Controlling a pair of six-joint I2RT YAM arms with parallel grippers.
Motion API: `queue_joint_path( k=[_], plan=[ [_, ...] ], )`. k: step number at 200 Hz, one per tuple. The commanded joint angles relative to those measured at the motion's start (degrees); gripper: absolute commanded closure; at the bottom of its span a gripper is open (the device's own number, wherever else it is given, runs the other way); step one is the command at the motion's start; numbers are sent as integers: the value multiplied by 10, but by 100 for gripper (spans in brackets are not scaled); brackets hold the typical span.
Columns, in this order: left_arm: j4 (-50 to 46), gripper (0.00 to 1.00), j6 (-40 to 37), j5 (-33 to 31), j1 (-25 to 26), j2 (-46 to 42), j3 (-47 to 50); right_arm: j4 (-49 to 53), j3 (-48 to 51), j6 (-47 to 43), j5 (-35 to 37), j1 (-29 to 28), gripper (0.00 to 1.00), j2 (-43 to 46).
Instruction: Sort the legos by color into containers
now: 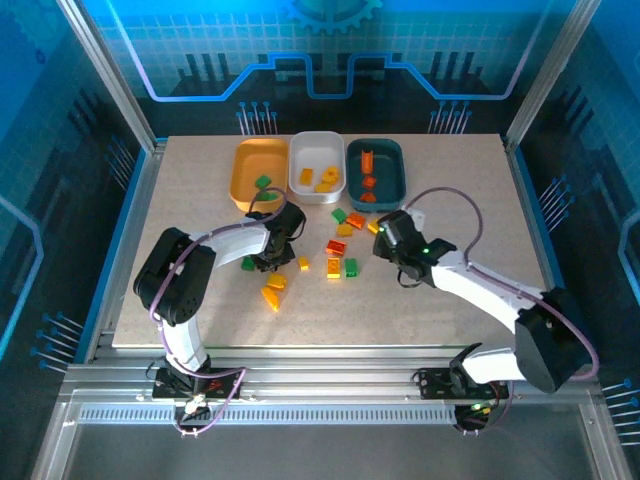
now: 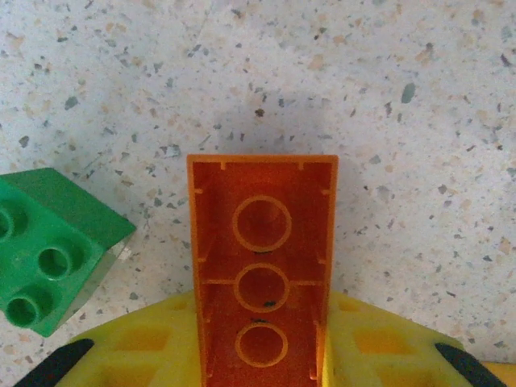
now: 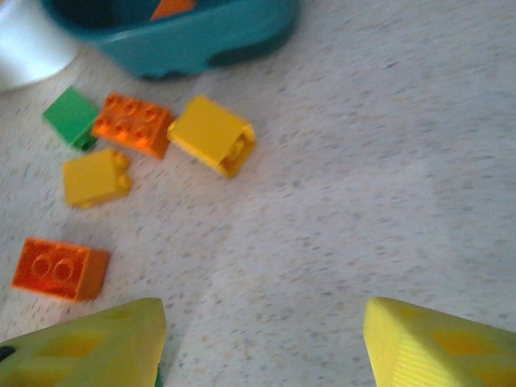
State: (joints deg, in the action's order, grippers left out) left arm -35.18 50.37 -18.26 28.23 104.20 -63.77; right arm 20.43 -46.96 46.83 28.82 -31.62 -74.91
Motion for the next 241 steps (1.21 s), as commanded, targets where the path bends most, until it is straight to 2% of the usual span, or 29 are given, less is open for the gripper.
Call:
queue_joint_path(
  k=[1, 27, 49, 114, 174, 241],
  plan=[
    [12, 73, -35, -3, 1, -9, 6, 34, 28, 50, 42, 44, 32, 51],
    [1, 75, -66, 2, 15, -31, -25, 2, 73, 76, -5, 89, 31, 83],
    [-10, 78, -95, 26, 23, -34, -67, 4, 76, 82, -8, 97, 31, 80],
    [36, 78, -144, 172, 34, 4, -188, 9, 73, 88, -7, 99, 31, 72],
    [46, 78, -216, 257, 45, 149, -413, 11, 79, 89, -3, 101, 31, 98],
    [-54, 72, -247, 265, 44, 383, -754, 7, 92, 85, 6, 102, 31, 131]
  ],
)
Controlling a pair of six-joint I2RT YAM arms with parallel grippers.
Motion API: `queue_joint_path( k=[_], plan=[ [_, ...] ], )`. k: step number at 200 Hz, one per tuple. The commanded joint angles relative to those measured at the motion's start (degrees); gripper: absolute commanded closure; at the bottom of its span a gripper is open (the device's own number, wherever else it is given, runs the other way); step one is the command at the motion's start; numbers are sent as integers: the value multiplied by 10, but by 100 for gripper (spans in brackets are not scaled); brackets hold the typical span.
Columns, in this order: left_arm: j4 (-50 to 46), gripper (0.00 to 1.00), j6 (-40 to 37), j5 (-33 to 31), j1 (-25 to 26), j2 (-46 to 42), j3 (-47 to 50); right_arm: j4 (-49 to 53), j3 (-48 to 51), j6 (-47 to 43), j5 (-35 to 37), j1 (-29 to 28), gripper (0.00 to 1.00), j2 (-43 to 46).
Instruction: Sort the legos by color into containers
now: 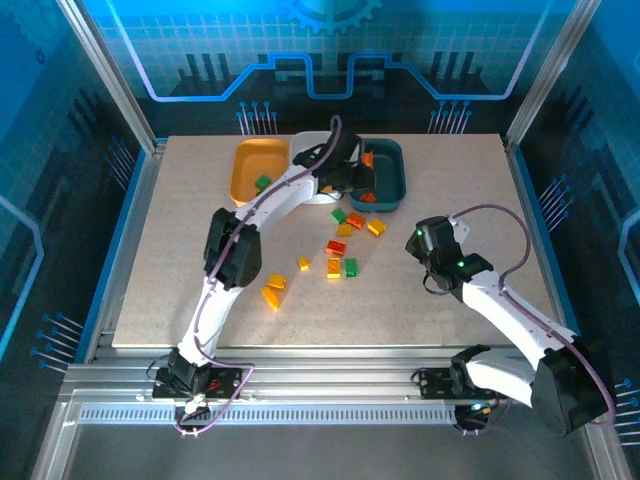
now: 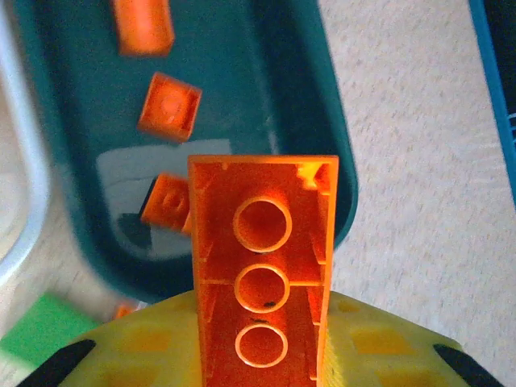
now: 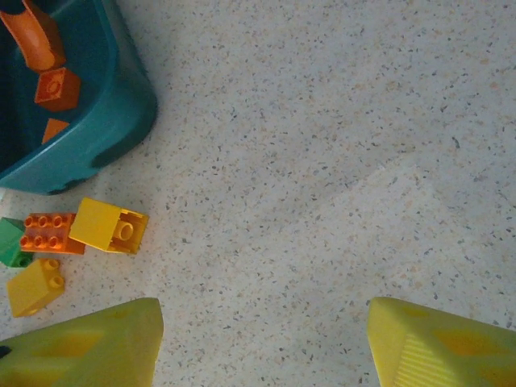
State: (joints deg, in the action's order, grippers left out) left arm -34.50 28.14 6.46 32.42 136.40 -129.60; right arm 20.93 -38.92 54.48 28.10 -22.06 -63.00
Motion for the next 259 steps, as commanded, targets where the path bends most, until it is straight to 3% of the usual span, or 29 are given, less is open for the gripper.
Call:
queue_joint_path(
  k=[1, 10, 29, 44, 72, 104, 140, 183, 215, 259],
  plan=[
    [-62, 72, -25, 17, 1, 63, -99, 2, 12, 8, 14, 7, 31, 12],
    [-69, 70, -24, 15, 2, 85, -129, 2, 11, 8, 14, 7, 31, 12],
    [-67, 50, -27, 6, 1, 105, -155, -1, 10, 1, 10, 7, 30, 12],
    [-55, 22, -27, 7, 1, 101, -156, -8, 11, -7, 7, 7, 30, 12],
    [-32, 10, -36, 23, 1, 52, -143, -30, 16, -27, -5, 5, 30, 7],
    [49, 6, -21, 57, 6, -101, 15, -59, -12, -82, -41, -4, 29, -67],
    [212, 1, 33, 26, -5, -359, 411, -48, -108, -184, -122, -14, 25, -223],
    [396, 1, 195, 79, -84, -580, 841, 98, -315, -296, -153, -32, 25, -421],
    [398, 1, 217, 86, -113, -671, 975, 129, -375, -341, -111, -44, 25, -488],
    [368, 1, 204, 100, -116, -719, 1002, 160, -427, -380, -91, -50, 26, -525]
  ],
)
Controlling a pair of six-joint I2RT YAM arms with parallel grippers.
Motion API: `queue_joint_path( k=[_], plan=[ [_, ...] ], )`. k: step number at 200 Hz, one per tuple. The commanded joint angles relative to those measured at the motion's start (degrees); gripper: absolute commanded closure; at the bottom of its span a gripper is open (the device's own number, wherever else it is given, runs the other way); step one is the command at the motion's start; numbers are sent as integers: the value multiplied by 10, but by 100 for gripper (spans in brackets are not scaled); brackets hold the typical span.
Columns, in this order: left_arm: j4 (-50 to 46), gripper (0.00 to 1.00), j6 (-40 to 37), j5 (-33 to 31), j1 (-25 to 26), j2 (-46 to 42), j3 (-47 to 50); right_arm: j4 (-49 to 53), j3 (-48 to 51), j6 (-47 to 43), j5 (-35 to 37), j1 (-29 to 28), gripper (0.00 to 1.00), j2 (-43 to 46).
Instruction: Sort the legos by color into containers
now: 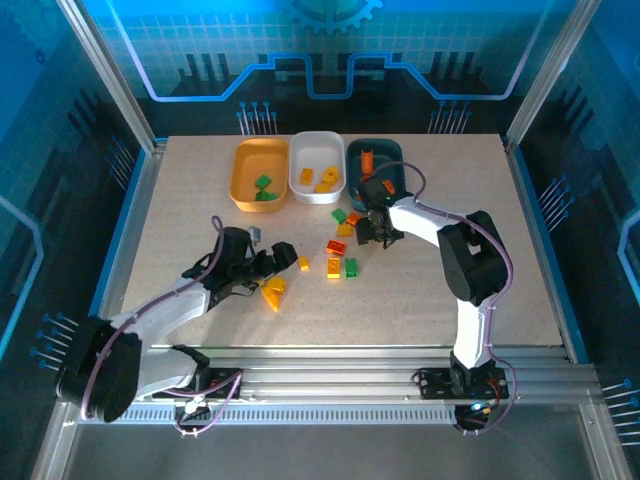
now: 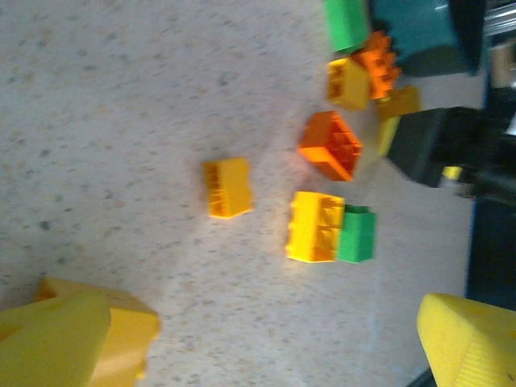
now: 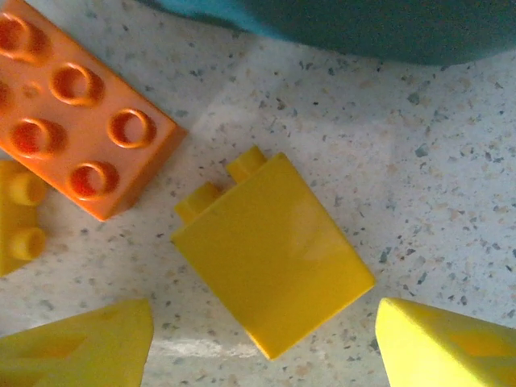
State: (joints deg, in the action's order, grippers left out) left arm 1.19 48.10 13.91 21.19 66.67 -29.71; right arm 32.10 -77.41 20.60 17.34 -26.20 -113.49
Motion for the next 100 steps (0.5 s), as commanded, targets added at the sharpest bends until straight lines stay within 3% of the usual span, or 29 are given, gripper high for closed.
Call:
queue_joint_path(
  k=[1, 27, 60, 82, 100],
  plan=[
    [10, 1, 4, 26, -4, -23, 3, 49, -43, -43, 18, -9, 27, -20],
    [-8, 1, -10, 31, -4, -29, -15, 61, -68, -66, 52, -22, 27, -37],
    [-9, 1, -12, 33, -5, -29, -19, 46, -79, -99, 40, -18, 32, -52],
    [-14, 1, -13, 33, -6, -30, -18, 41, -82, -110, 37, -17, 38, -50],
    [-21, 1, -16, 32, -9, -31, -18, 38, -81, -111, 34, -15, 50, -49]
  ],
)
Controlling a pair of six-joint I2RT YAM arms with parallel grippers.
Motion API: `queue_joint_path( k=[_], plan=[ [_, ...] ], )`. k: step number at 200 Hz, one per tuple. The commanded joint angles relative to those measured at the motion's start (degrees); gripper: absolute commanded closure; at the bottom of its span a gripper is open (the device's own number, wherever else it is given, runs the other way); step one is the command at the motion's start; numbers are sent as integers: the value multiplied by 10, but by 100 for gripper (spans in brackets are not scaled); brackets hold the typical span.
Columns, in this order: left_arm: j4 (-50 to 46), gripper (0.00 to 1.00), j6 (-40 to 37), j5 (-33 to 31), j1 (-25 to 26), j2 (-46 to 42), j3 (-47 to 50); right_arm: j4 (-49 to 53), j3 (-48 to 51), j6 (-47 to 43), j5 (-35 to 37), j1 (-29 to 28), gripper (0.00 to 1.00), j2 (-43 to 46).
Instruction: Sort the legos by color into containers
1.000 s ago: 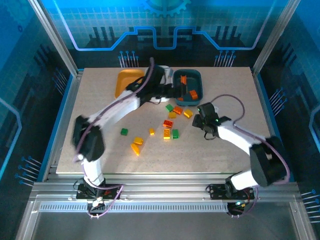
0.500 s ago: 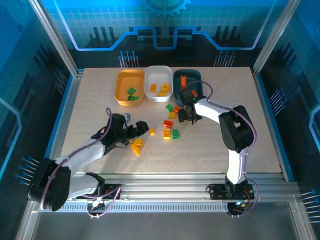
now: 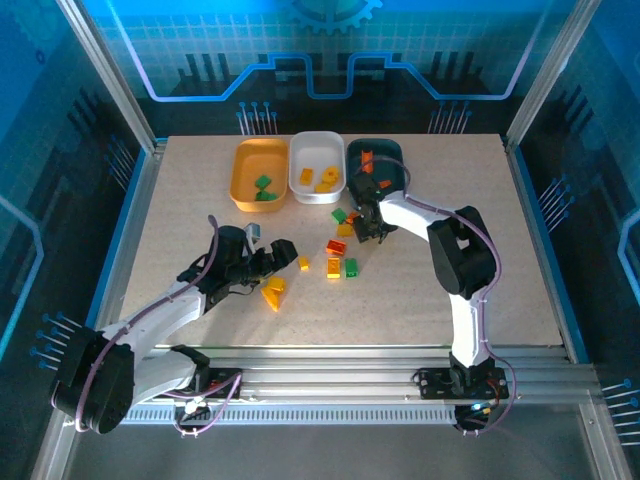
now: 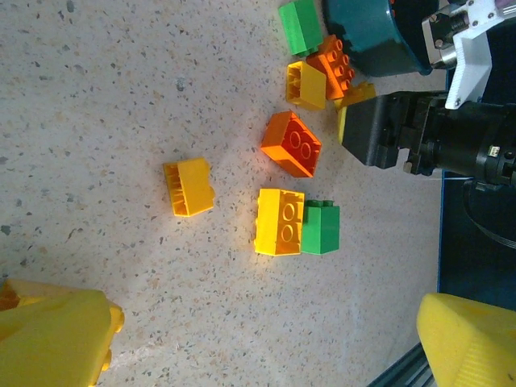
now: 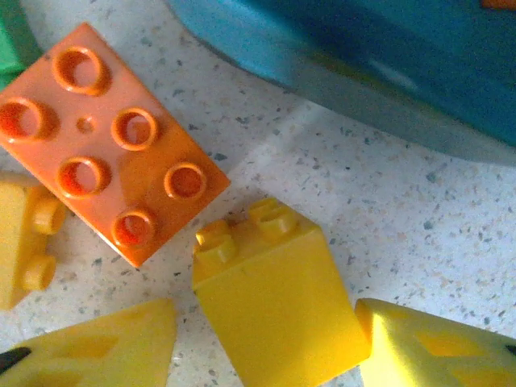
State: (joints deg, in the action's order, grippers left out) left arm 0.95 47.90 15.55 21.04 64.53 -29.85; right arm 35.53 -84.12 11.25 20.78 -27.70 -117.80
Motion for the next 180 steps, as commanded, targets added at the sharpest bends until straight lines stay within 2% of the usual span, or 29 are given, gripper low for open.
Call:
queue_joint_path(
  k=[1, 14, 53, 83, 113, 138, 180],
  plan=[
    [-19, 1, -14, 16, -7, -10, -17, 4, -13, -18, 0, 0, 51, -5],
    [-23, 1, -13, 16, -10, -12, -16, -6, -5, -18, -9, 1, 58, 2],
    [-48, 1, -22, 15, -15, -23, -25, -22, 25, 0, -9, 0, 67, 40],
    [-85, 1, -32, -2, -20, -36, -35, -33, 67, 27, -18, -12, 68, 120],
    [-143, 1, -19, -66, -29, -43, -36, -51, 73, 50, -50, -20, 66, 180],
    [-181, 1, 6, -106, -37, -30, -33, -40, -18, 55, -64, -20, 65, 120],
    [-195, 1, 35, -76, -39, -27, -12, 22, -280, 55, -91, -18, 65, -68]
  ],
)
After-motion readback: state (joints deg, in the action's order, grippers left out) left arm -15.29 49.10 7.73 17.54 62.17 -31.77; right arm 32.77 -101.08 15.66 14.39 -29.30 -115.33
